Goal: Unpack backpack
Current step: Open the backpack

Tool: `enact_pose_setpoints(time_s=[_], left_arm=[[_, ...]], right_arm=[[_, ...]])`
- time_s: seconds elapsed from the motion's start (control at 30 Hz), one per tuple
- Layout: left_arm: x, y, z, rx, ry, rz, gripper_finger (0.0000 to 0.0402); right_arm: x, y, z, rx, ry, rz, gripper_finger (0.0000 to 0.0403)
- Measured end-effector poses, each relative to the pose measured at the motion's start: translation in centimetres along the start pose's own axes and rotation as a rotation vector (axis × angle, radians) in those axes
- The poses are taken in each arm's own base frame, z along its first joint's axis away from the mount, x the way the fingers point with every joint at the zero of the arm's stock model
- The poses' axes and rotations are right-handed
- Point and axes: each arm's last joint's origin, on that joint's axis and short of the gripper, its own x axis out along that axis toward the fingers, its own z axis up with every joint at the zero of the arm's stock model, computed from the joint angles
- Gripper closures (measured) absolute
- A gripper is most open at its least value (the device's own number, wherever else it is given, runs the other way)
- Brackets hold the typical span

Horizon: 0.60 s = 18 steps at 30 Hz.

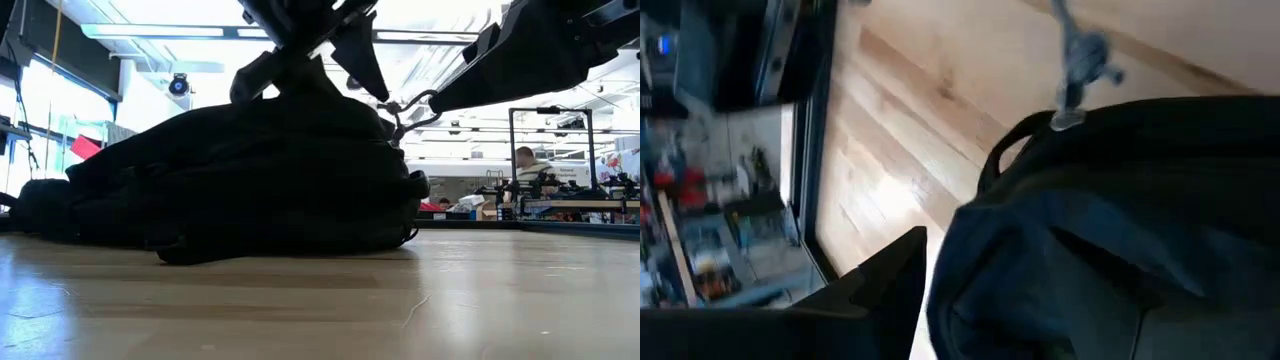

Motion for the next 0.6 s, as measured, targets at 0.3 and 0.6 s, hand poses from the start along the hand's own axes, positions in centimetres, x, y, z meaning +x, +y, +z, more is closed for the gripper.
enact_pose_setpoints(time_s=[0.3, 0.6], left_arm=[[-0.3, -0.6, 0.7, 0.262, -0.096, -0.050, 0.0218], [2.9, -0.8, 0.3, 0.188, -0.105, -0.036, 0.0307]], right_arm=[[0.0, 0.0, 0.0, 0.015, 0.003, 0.002, 0.0403], [0.0, 0.0, 0.0, 0.019, 0.002, 0.002, 0.0403]])
